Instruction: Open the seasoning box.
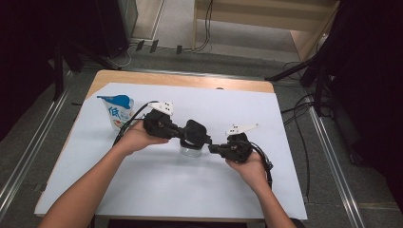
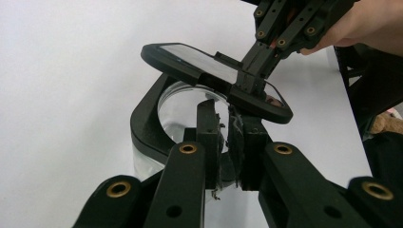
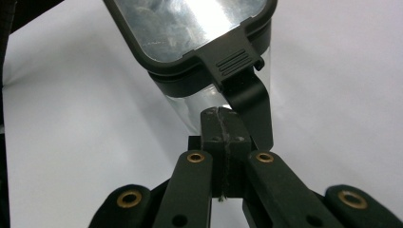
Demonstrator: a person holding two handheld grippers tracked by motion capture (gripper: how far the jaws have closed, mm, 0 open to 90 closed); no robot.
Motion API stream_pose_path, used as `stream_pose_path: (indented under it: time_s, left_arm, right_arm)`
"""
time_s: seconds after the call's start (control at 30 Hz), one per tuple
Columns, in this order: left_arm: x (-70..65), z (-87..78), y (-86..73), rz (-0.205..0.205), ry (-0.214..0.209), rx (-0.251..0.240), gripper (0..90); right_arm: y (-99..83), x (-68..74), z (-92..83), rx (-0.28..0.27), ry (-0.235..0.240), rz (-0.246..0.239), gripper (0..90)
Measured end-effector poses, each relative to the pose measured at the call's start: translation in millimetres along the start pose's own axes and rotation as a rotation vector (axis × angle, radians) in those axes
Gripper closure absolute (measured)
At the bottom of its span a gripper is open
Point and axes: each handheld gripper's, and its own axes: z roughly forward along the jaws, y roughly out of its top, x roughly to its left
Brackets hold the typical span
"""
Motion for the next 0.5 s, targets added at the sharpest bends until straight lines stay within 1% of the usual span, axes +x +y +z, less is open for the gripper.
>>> stream_pose_path:
  time_s: [0.13, 0.17, 0.2, 0.37, 0.4, 0.43, 0.47, 0.5]
  left_arm:
    - [-1.8, 4.4, 3.4, -0.006, -0.004, 0.003, 84.3]
    - [-2.4, 5.5, 4.3, -0.008, 0.002, 0.001, 85.0]
    - [-2.3, 6.2, 5.1, -0.009, -0.003, 0.0, 85.0]
    - [-4.0, 7.3, 11.9, -0.02, -0.002, 0.003, 86.8]
    - [-4.1, 7.0, 13.3, -0.011, 0.002, 0.007, 87.0]
    - [-4.9, 7.1, 14.3, -0.016, 0.005, 0.006, 87.1]
    - [-4.2, 7.2, 15.0, -0.011, 0.002, 0.004, 87.2]
    - [-4.2, 7.2, 15.7, -0.018, 0.004, 0.005, 87.2]
  right_arm:
    - [0.3, -5.2, -1.6, -0.01, -0.013, 0.006, 90.0]
    - [0.7, -7.1, -2.2, -0.011, -0.016, 0.017, 90.0]
    - [0.7, -7.1, -2.2, -0.011, -0.016, 0.017, 90.0]
    - [1.7, -8.9, -4.8, -0.019, -0.019, 0.021, 90.0]
    - [2.0, -9.4, -6.3, -0.023, -0.02, 0.023, 90.0]
    - [2.1, -10.1, -7.8, -0.028, -0.024, 0.028, 90.0]
    - [2.2, -11.4, -8.8, -0.032, -0.029, 0.028, 90.0]
    - [2.0, -13.0, -9.5, -0.036, -0.035, 0.029, 90.0]
